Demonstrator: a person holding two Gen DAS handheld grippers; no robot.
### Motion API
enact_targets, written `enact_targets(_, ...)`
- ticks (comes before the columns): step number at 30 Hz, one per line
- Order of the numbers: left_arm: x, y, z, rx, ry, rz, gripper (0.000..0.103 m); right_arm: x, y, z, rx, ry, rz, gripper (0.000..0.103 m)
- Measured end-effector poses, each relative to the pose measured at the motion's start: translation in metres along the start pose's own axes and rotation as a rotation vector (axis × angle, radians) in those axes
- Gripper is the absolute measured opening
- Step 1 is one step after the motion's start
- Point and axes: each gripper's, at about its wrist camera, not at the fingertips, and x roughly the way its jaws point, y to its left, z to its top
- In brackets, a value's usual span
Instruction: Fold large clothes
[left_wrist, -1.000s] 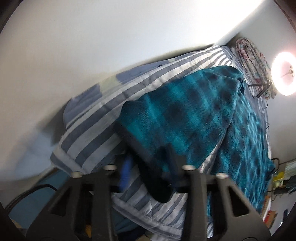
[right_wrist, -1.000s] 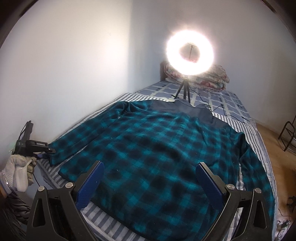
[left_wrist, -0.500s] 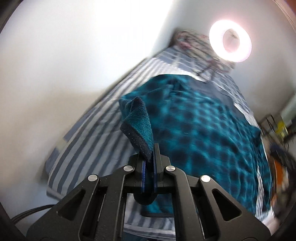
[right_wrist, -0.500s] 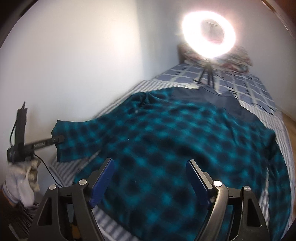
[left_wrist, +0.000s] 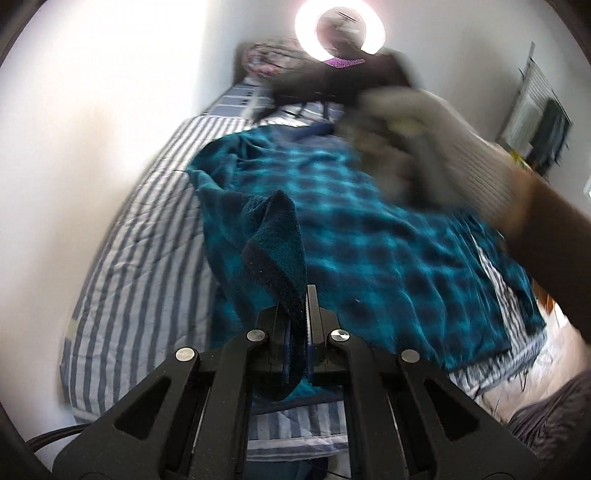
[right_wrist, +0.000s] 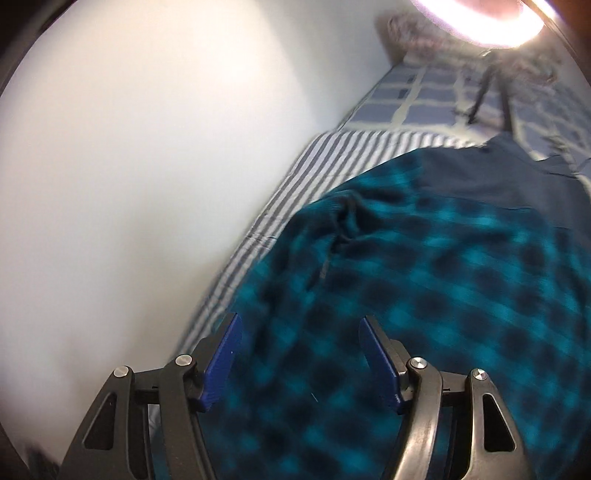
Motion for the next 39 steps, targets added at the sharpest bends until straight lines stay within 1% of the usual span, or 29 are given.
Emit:
enact_targets(3,0.006,-0.010,-0.004,0.034,0.021,-0.011,0.003,0.036,0.018,0.024,-0.024,0.044,-0.008,0.069)
enact_targets(5,0.012,-0.013,-0.006,0.037,0.039,-0.028,0.003,0.060,0.033,0.037,-0.049,0.077,-0.033,0.069)
enact_targets(7,0.016,-0.014,-0.007,0.034,0.054,-0.044,0.003,0.079,0.046,0.045,-0.090,0.097,-0.107,0.069)
enact_targets(10,0.019,-0.016,-0.005,0.049,0.050,-0.037,0.003,0.109,0.061,0.055,-0.143,0.134,-0.222,0.069)
enact_targets(16,0.021,-0.011,-0.007,0.039,0.056,-0.052,0.003,0.142,0.067,0.073,-0.116,0.176,-0.344,0.068)
enact_targets(18,0.022,-0.007,-0.008,0.027,0.058,-0.059,0.003,0.150,0.069,0.075,-0.140,0.188,-0.402,0.067)
enact_targets(20,0.019,-0.008,-0.009,0.032,0.058,-0.055,0.003,0.158,0.072,0.077,-0.197,0.194,-0.471,0.067)
enact_targets(22,0.018,-0.009,-0.010,0.046,0.054,-0.051,0.003,0.166,0.070,0.077,-0.236,0.209,-0.511,0.066)
enact_targets(23,0.017,-0.010,-0.011,0.049,0.053,-0.050,0.003,0.169,0.067,0.078,-0.240,0.220,-0.518,0.065)
enact_targets(24,0.016,-0.010,-0.012,0.054,0.051,-0.049,0.003,0.169,0.064,0.078,-0.235,0.226,-0.522,0.056)
enact_targets(25,0.016,-0.010,-0.012,0.056,0.052,-0.047,0.003,0.168,0.060,0.079,-0.226,0.225,-0.529,0.035)
enact_targets(26,0.016,-0.009,-0.013,0.057,0.052,-0.046,0.003,0.165,0.054,0.081,-0.207,0.220,-0.529,0.026)
enact_targets(27,0.015,-0.009,-0.014,0.058,0.052,-0.046,0.003,0.159,0.049,0.084,-0.182,0.211,-0.503,0.021)
enact_targets(28,0.016,-0.008,-0.015,0.058,0.054,-0.045,0.003,0.151,0.043,0.086,-0.149,0.198,-0.452,0.016)
enact_targets(29,0.016,-0.007,-0.015,0.059,0.056,-0.044,0.003,0.141,0.035,0.088,-0.116,0.183,-0.402,0.004)
enact_targets(31,0.015,-0.008,-0.018,0.071,0.059,-0.040,0.003,0.124,0.025,0.091,-0.084,0.153,-0.346,0.003)
enact_targets(32,0.015,-0.008,-0.020,0.078,0.060,-0.038,0.003,0.110,0.014,0.091,-0.061,0.131,-0.301,0.003)
enact_targets(34,0.014,-0.012,-0.022,0.101,0.064,-0.039,0.003,0.091,-0.004,0.090,-0.023,0.104,-0.243,0.003)
enact_targets(35,0.014,-0.015,-0.024,0.114,0.068,-0.042,0.003,0.078,-0.020,0.087,0.009,0.083,-0.209,0.003)
enact_targets(38,0.015,-0.026,-0.029,0.153,0.079,-0.054,0.003,0.057,-0.061,0.076,0.100,0.053,-0.154,0.003)
enact_targets(39,0.015,-0.029,-0.030,0.167,0.083,-0.061,0.003,0.054,-0.074,0.074,0.121,0.045,-0.150,0.003)
